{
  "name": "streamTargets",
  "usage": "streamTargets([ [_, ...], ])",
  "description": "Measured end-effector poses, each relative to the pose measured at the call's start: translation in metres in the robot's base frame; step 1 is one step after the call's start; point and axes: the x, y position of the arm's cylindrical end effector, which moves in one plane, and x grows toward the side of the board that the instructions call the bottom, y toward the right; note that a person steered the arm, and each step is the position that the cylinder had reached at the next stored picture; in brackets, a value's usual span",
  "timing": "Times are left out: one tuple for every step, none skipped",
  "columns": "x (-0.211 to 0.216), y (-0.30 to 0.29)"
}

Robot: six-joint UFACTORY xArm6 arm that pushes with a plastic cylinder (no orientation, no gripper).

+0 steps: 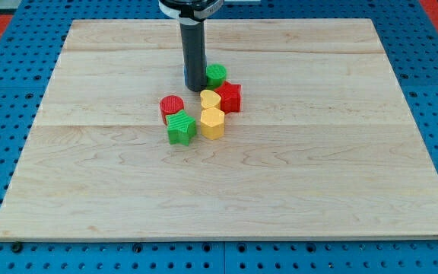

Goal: Nudge the blue cube right a bit

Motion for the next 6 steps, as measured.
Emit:
streamTargets([
  [-0.016,-0.003],
  [-0.032,-0.006],
  [-0.043,-0.021],
  [-0.033,-0.072],
  [-0.045,-0.095],
  [-0.052,-0.070],
])
